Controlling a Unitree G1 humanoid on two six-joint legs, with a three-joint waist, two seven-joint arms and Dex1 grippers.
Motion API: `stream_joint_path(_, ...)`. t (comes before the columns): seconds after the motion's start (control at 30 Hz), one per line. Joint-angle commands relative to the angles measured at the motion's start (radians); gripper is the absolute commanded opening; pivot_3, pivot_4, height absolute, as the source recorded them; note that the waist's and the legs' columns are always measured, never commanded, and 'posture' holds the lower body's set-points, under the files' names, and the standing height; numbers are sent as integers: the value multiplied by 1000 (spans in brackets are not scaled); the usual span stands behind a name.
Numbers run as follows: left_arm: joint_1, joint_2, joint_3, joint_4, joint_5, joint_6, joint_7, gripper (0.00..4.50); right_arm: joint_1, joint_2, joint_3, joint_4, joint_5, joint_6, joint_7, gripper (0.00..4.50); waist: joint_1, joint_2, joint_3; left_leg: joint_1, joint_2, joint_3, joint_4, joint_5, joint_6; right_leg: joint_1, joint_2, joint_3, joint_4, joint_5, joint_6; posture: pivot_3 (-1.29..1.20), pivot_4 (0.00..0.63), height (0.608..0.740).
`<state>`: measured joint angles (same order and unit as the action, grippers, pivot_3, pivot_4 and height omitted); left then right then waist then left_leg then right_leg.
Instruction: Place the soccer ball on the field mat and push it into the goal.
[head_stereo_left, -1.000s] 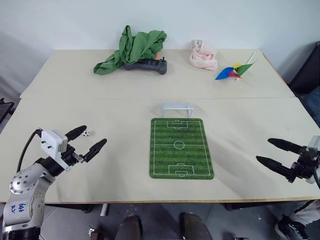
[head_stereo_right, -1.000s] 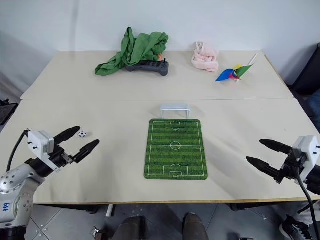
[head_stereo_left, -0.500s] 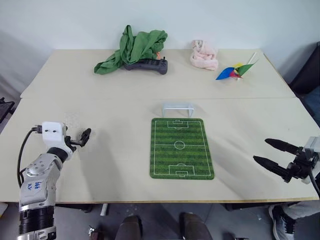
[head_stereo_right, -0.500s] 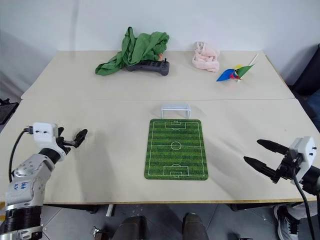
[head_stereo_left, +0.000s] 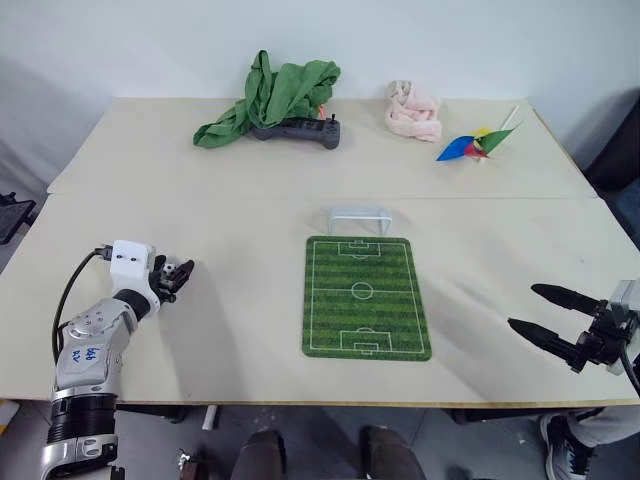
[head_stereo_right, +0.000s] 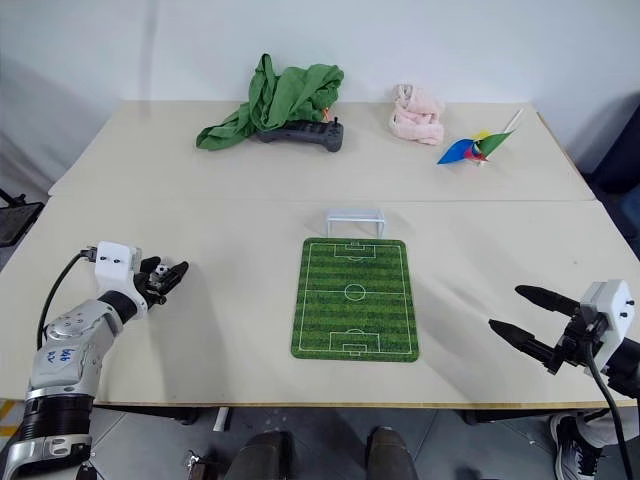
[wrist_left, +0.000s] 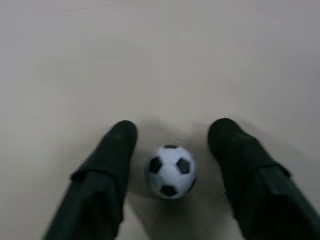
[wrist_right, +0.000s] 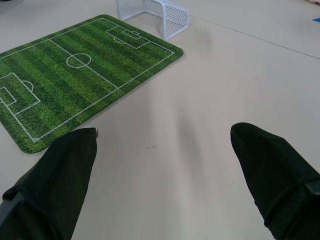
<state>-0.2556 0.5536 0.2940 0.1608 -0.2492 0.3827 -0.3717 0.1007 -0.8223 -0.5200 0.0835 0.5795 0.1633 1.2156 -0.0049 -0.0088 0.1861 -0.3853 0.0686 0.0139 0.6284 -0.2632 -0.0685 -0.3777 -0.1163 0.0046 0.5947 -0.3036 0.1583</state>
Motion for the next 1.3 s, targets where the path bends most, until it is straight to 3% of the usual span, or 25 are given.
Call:
stream_joint_path(0.03,37,13,8,-11,3,38,-3,1420,-1,-31,-40,-7,12,1,7,4500,0,0,0,0,0,0,0,0,0,0,0,0,0,0,0,0,150,740)
stream_joint_path(0.1,46,14,14,-15,0,45,-7,872,-9,-36,-38,-4,12,5,7,4500,-1,0,0,0,0,0,0,0,0,0,0,0,0,0,0,0,150,740)
stream_joint_path(0.37,44,14,20,-59,-48,28,-75,864,-33,-42,-44,-13,45,15,30,4500,1,0,0,0,0,1,0,0,0,0,0,1,0,0,0,0,150,740)
stream_joint_path(0.5,42,-7,-16,-173,-137,-3,-220,864,-24,-35,-45,-28,51,4,38,4500,6,0,0,-1,0,1,1,0,0,0,0,1,-1,0,0,0,150,740)
stream_joint_path(0.63,74,11,-133,-298,-149,-72,-395,864,9,-7,-56,-96,73,0,29,4500,9,0,0,-2,0,1,1,0,0,0,0,1,-2,0,0,0,150,740)
stream_joint_path(0.87,57,-22,-258,-383,-170,-101,-509,864,108,30,-98,-236,124,10,22,4500,6,0,0,-2,0,1,1,-1,0,0,0,1,-2,0,0,0,150,740)
stream_joint_path(1.3,-47,-90,-437,-320,-110,-197,-625,864,268,137,-159,-321,179,-66,66,4500,6,0,0,-1,0,0,2,-1,1,1,0,1,-3,-2,-3,0,150,740)
